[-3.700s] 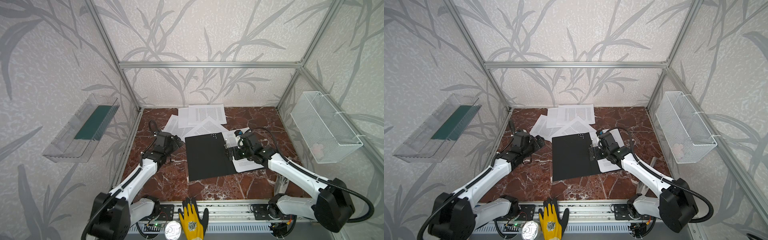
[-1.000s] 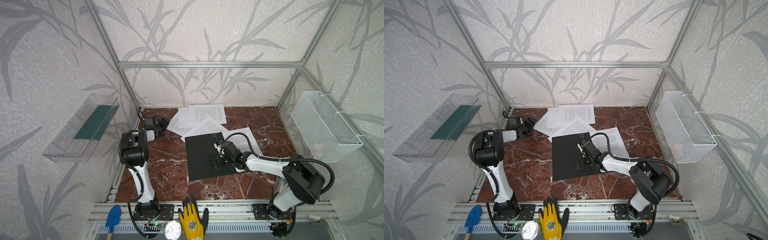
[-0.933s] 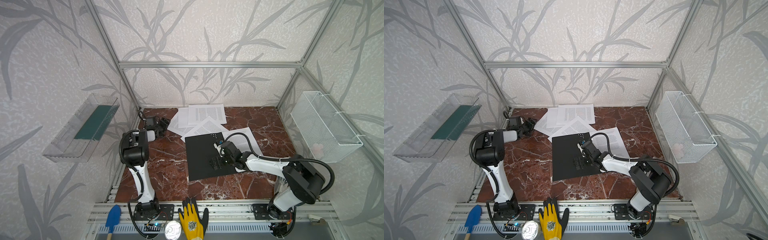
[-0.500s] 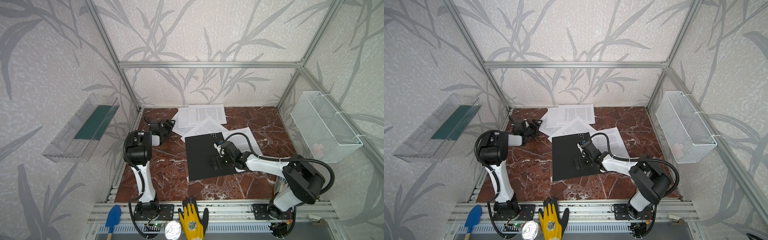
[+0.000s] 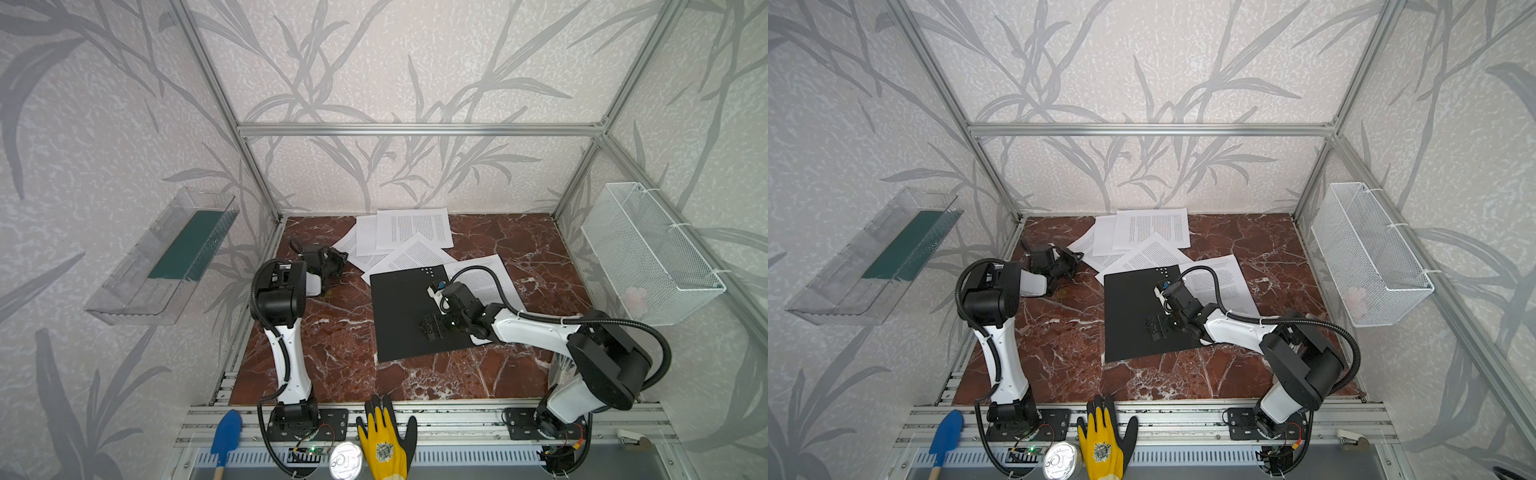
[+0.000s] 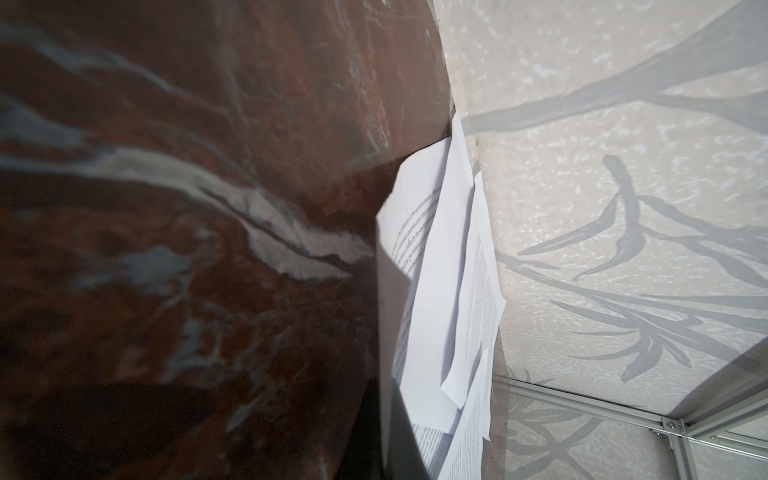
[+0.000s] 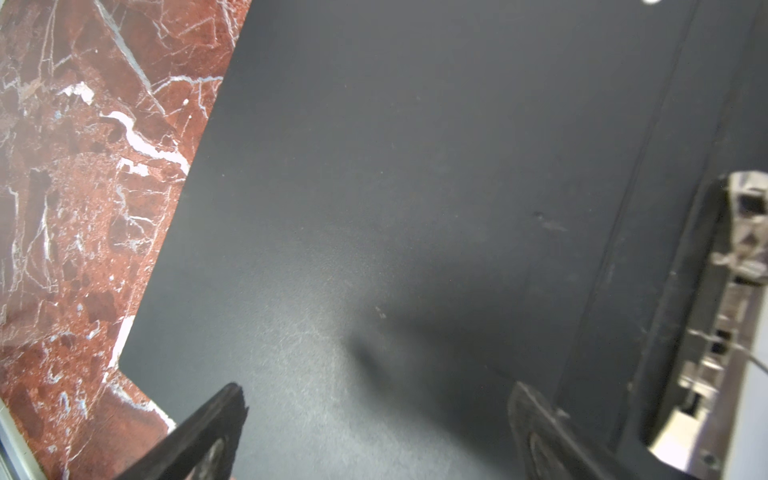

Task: Put the files into the folder
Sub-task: 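Grasp a loose paper sheet with the left gripper and lift it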

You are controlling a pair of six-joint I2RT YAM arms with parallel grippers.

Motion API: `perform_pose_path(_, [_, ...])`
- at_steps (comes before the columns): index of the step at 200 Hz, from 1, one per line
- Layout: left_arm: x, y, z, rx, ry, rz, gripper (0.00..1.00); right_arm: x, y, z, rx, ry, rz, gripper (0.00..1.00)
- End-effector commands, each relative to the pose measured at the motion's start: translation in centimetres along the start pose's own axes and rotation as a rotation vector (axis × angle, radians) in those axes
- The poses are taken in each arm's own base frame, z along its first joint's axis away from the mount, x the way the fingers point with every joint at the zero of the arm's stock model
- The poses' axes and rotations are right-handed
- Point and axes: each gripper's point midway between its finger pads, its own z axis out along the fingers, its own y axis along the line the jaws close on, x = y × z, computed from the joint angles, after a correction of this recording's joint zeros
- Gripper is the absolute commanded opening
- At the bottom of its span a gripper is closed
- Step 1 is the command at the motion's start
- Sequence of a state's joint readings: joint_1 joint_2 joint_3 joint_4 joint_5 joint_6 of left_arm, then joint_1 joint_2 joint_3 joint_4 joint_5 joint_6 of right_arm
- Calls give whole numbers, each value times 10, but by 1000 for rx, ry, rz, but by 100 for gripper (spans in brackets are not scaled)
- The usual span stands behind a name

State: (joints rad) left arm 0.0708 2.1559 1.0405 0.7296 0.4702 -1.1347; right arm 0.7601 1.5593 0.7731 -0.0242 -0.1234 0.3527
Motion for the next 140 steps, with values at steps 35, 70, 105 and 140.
perform_pose_path(35, [-13,-61,-57,27,-99,95,0,-28,-2,-33,24,-131,-3,99])
perform_pose_path(70, [-1,-96,-95,1,-134,196,0,-35,-9,-52,52,-168,12,99])
perform_pose_path(105, [19,-150,-133,-4,-145,354,0,-44,-27,-79,62,-241,76,99])
perform_pose_path(140, [58,-216,-164,39,-93,563,0,-48,-46,-108,105,-305,130,99])
